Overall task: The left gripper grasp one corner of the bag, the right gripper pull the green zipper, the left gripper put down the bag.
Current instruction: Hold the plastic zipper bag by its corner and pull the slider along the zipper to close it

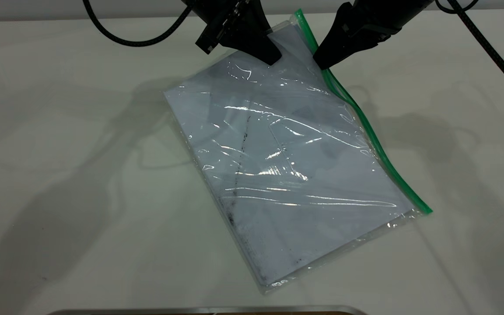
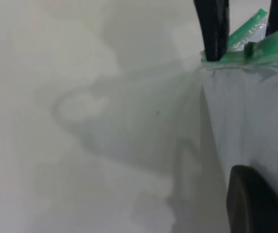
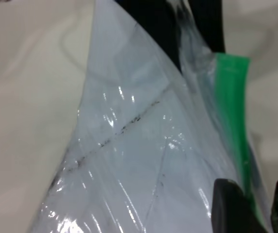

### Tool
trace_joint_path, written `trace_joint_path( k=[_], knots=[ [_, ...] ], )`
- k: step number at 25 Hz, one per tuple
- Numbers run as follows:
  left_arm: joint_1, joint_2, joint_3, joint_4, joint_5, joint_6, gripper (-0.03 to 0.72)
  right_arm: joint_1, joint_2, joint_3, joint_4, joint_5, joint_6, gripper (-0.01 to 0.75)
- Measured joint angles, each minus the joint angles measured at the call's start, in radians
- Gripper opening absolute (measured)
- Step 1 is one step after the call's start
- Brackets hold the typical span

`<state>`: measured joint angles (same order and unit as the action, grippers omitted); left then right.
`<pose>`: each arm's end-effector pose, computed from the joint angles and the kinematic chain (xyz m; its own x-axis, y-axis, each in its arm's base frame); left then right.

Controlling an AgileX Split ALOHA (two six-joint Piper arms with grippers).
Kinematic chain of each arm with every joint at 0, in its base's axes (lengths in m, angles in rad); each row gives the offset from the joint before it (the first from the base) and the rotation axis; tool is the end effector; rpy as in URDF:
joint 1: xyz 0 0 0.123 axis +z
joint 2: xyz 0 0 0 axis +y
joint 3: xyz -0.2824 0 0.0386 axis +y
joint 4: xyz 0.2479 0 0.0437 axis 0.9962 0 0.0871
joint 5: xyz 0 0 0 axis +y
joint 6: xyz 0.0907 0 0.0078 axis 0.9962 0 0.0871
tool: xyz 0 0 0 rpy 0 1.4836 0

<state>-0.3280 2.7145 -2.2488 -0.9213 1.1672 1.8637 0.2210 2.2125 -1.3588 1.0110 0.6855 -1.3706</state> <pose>0.4789 -0.2334 0.0723 0.2065 0.6368 -0.7429 0.9747 -0.1998 0.0996 0.4042 0.1409 0.0971 -0.6203 -0.5391 -0.5698 -0.7587 0.5966 0.2615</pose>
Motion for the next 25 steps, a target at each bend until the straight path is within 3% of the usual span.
trace_joint_path(
  k=[25],
  knots=[
    [0.0,0.0,0.0,-0.022,0.0,0.0,0.052,0.0,0.0,0.0,0.0,0.016,0.005,0.24]
  ],
)
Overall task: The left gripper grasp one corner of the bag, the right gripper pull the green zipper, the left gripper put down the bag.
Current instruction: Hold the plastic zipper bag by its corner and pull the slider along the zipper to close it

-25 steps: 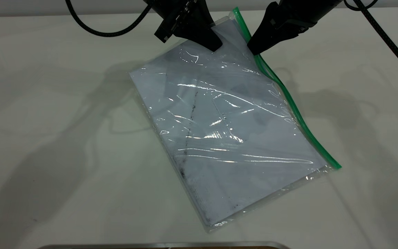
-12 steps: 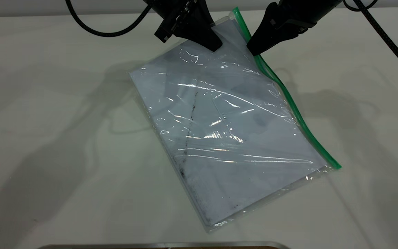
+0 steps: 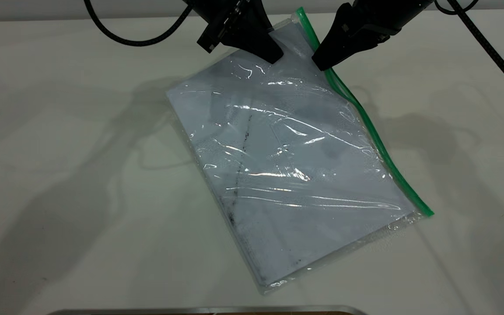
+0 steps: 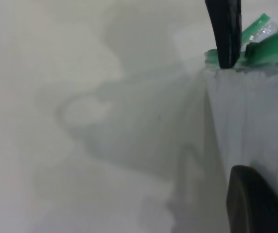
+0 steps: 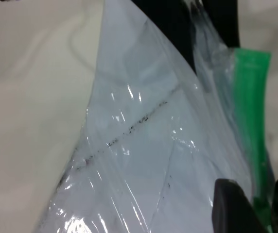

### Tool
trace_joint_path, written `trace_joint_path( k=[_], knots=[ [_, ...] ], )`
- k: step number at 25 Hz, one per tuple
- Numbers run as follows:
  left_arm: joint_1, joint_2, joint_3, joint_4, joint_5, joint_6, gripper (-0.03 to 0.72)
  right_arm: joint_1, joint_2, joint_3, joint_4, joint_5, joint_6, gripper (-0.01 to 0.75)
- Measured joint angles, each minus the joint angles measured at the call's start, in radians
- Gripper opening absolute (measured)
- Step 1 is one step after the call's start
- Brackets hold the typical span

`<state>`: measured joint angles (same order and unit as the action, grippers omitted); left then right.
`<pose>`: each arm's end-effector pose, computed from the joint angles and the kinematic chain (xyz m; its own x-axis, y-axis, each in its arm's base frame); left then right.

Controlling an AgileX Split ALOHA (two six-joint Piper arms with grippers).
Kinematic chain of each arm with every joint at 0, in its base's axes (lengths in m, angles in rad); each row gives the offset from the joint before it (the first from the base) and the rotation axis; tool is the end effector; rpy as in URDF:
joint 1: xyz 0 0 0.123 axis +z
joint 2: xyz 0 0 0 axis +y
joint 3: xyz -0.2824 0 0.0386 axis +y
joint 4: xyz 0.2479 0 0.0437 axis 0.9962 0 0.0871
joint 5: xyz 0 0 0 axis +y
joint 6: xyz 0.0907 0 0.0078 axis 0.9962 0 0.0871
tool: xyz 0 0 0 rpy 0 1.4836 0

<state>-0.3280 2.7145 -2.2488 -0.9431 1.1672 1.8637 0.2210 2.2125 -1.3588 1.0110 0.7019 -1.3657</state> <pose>0.4790 -0.2346 0.0737 0.1965 0.6240 -0.7563 0.9770 -0.1901 0.0970 0.4029 0.1417 0.0973 -0.6247 -0.5381 -0.5659 -0.7587 0.5897 0.2768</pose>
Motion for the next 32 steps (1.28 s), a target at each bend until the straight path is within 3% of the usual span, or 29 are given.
trace_joint_path(
  k=[5,11,13,32],
  knots=[
    [0.0,0.0,0.0,-0.003,0.0,0.0,0.052,0.0,0.0,0.0,0.0,0.003,0.003,0.218],
    [0.0,0.0,0.0,-0.003,0.0,-0.003,0.052,0.0,0.0,0.0,-0.002,0.003,0.007,0.07],
    [0.0,0.0,0.0,-0.005,0.0,-0.003,0.052,0.0,0.0,0.0,-0.009,0.003,0.013,0.055],
    [0.027,0.0,0.0,-0.068,0.001,-0.001,0.052,0.0,-0.001,0.008,-0.109,-0.018,0.139,0.052]
  ],
)
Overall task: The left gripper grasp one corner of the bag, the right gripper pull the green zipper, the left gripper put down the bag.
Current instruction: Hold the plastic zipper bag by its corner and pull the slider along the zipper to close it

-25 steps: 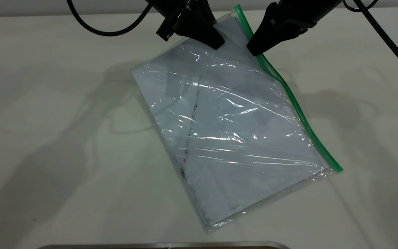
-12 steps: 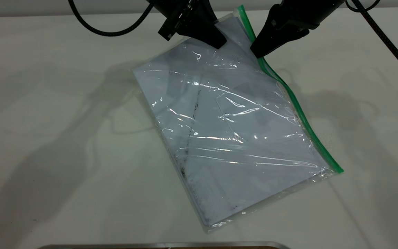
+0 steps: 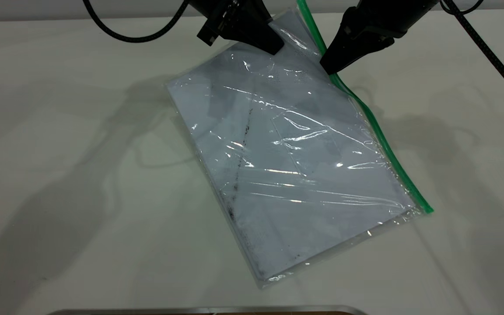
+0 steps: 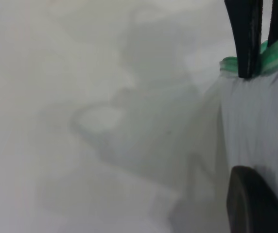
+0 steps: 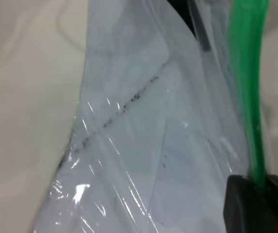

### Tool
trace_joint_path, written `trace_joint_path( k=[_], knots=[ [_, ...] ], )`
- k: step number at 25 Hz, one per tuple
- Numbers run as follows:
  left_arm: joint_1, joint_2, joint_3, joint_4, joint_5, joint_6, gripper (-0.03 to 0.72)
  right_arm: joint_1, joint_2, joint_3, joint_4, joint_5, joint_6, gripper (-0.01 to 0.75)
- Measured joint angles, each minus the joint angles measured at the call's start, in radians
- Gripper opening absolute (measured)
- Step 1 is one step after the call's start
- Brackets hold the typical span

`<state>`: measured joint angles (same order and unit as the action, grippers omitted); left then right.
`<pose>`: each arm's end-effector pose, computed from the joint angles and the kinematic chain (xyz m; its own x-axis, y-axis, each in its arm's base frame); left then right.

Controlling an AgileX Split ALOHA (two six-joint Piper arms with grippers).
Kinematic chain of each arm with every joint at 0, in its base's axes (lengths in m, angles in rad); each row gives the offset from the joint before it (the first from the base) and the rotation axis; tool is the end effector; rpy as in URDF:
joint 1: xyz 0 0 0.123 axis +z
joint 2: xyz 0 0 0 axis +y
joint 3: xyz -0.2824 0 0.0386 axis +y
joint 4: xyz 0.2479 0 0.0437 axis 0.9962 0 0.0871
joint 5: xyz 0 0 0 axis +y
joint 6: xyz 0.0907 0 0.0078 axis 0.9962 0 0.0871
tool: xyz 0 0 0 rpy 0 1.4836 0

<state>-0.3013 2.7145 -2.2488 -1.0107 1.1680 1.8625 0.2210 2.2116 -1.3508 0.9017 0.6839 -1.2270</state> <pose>0.4858 -0.2253 0.0781 0.1489 0.5866 -0.7961 0.9873 -0.1337 0.0862 0.3998 0.1362 0.0920 -0.6795 -0.5412 -0.4954 -0.7149 0.6404 0.2809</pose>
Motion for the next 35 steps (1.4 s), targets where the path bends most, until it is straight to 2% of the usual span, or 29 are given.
trace_joint_path(
  k=[10,17,28,35],
  knots=[
    [0.023,0.001,-0.051,-0.001,0.001,-0.046,0.052,0.0,-0.001,0.019,-0.047,-0.043,0.055,0.056],
    [0.049,0.001,-0.094,0.015,0.001,-0.098,0.052,0.0,-0.001,0.021,-0.175,-0.038,0.155,0.056],
    [0.049,0.001,-0.098,0.059,0.001,-0.128,0.052,0.0,0.0,0.022,-0.354,0.108,0.357,0.056],
    [0.05,0.001,-0.098,0.109,0.001,-0.142,0.052,0.0,0.0,0.022,-0.443,0.274,0.471,0.056]
  ],
)
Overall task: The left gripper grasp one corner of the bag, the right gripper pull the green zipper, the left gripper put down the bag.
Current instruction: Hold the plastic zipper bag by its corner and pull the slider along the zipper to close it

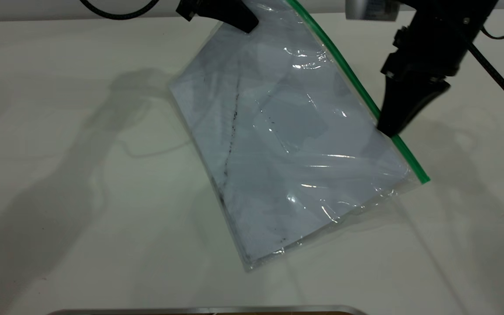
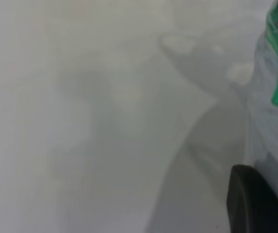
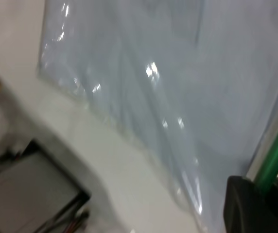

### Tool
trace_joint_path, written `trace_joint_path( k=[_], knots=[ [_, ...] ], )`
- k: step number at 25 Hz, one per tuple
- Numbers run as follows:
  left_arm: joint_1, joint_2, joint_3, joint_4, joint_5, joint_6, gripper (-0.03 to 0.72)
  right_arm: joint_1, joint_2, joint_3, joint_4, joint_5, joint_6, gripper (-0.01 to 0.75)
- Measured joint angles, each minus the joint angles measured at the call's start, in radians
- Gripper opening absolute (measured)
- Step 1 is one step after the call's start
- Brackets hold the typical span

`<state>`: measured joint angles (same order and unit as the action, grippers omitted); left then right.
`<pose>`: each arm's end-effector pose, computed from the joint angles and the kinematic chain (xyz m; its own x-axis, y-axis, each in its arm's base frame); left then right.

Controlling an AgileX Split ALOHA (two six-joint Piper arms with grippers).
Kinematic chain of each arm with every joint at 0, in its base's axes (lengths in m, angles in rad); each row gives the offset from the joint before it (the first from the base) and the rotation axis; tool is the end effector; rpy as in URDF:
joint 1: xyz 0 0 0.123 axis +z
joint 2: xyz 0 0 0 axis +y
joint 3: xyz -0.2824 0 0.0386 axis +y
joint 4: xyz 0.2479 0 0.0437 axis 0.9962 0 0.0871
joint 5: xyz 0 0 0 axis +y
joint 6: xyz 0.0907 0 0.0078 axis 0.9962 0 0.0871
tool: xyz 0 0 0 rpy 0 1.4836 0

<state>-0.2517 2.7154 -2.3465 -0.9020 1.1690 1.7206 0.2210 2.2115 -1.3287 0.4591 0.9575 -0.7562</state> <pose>0.5063 -0.1981 0.0962 0.0928 0.6565 -0.7486 0.9952 -0.0382 0.0898 0.3633 0.1155 0.0785 -0.7855 -0.6168 -0.0506 -0.5865 0.7160 0.3786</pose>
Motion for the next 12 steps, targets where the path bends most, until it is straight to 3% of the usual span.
trace_joint_path(
  k=[7,12],
  knots=[
    [0.0,0.0,0.0,0.018,0.0,-0.001,0.052,0.0,0.0,0.0,-0.008,0.148,0.07,0.056],
    [0.0,0.0,0.0,0.022,0.0,-0.001,0.052,0.0,0.0,0.0,-0.018,0.171,0.109,0.06]
  ],
)
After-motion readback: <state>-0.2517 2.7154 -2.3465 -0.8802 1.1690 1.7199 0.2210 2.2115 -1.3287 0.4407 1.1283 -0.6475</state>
